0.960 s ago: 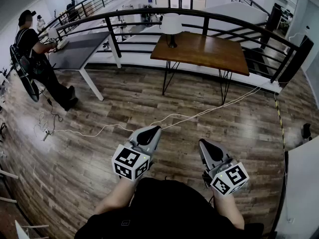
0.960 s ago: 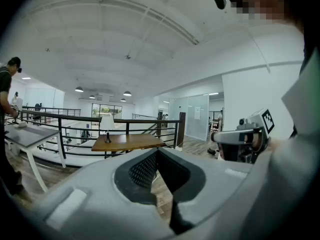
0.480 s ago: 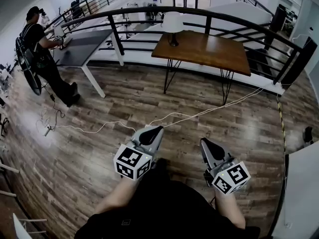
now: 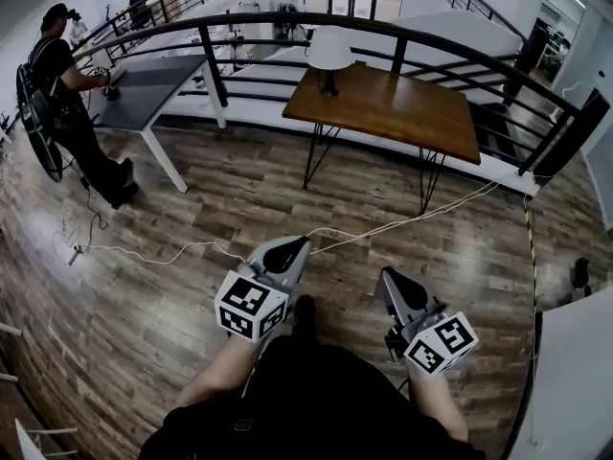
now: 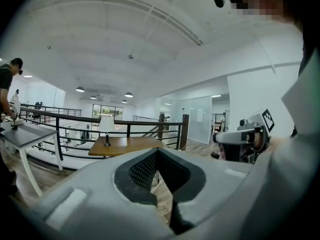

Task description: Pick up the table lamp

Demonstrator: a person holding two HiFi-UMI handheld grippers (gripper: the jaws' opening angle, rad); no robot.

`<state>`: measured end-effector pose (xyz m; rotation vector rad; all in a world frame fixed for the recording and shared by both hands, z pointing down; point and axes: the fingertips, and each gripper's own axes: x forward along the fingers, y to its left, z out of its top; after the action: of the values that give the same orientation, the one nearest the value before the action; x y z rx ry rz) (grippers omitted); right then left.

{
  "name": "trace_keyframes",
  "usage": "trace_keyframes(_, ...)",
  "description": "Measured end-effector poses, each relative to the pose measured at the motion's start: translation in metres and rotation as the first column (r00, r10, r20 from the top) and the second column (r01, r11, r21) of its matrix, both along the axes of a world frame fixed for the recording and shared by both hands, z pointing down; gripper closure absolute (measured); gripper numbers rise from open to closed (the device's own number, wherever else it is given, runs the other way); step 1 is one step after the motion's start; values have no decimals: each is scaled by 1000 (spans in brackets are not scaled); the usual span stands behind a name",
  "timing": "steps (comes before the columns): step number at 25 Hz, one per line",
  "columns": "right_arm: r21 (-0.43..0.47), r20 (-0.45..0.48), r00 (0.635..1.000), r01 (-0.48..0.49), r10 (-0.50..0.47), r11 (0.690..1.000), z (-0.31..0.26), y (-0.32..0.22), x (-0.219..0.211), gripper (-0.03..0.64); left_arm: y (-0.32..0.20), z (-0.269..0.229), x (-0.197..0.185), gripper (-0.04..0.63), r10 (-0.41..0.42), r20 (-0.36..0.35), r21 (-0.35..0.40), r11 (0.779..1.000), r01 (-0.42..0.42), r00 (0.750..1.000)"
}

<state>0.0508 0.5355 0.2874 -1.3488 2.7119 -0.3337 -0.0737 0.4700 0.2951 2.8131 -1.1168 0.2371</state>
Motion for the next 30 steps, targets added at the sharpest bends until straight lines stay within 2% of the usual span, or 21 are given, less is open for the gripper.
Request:
trace_keyframes(7, 25, 4, 1000, -17, 17, 1000, -8, -109, -5, 603, -112, -6, -6, 589, 13, -4, 23, 1000, -13, 1000)
trace_keyframes(14, 3, 16, 1000, -10, 10, 1000, -5, -209, -33, 603, -200, -12, -29, 589, 15, 12, 18, 1000, -15, 1000)
trace_keyframes(21, -34, 3, 1000, 2, -2, 999, 10, -271, -51, 603, -261, -6, -49, 589, -1, 14, 8, 1000, 1, 1000)
trace_keyframes(30, -102, 37, 999, 15, -11, 995, 33, -342, -33, 603, -332, 9, -27, 589, 1, 31, -39, 999, 0, 1000)
